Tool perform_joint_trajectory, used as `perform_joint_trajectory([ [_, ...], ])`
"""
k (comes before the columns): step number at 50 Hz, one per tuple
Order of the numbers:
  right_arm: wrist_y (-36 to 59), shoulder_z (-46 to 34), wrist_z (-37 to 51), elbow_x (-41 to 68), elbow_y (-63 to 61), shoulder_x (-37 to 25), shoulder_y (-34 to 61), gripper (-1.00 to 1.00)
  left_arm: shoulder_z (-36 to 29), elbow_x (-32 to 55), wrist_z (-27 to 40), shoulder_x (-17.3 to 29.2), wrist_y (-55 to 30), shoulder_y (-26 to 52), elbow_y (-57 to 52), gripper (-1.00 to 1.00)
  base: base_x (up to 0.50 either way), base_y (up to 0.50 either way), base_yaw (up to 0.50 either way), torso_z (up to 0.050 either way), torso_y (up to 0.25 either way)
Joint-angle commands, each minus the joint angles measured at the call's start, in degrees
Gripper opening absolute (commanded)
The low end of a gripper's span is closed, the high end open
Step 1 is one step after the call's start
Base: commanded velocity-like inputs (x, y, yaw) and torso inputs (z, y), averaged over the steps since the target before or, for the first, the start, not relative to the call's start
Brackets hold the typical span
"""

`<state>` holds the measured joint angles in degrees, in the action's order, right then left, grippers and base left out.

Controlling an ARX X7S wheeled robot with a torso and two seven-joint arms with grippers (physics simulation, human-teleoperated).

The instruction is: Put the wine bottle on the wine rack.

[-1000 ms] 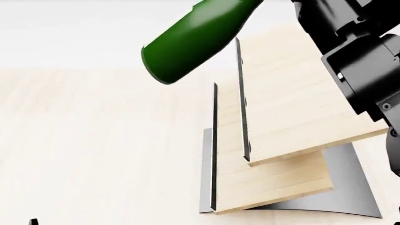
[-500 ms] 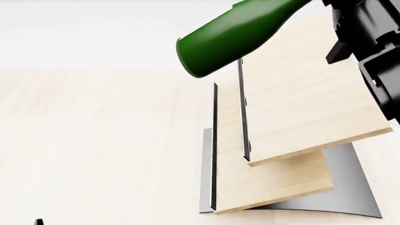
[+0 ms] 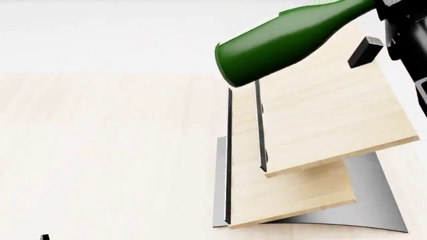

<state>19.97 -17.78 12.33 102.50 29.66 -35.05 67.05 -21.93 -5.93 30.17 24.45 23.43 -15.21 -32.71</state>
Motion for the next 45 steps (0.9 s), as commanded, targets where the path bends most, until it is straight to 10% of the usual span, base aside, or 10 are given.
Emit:
perform_joint_trajectory([
  [1, 0.42, 2.24, -1.93, 0.16, -0.55, -1.49, -1.71, -1.00, -0.25, -0.11, 0.02, 0.07, -0.40, 0.15, -0.15, 1.00, 0.00, 0.00, 0.00, 0.000, 0.000],
  [45, 4.93, 7.28, -4.66, 8.43, 1.22, -7.38, -8.51, -1.00, -1.10, -0.53, 0.46, 0.22, -0.74, 0.63, 0.27, 1.00, 0.00, 0.00, 0.00, 0.000, 0.001],
])
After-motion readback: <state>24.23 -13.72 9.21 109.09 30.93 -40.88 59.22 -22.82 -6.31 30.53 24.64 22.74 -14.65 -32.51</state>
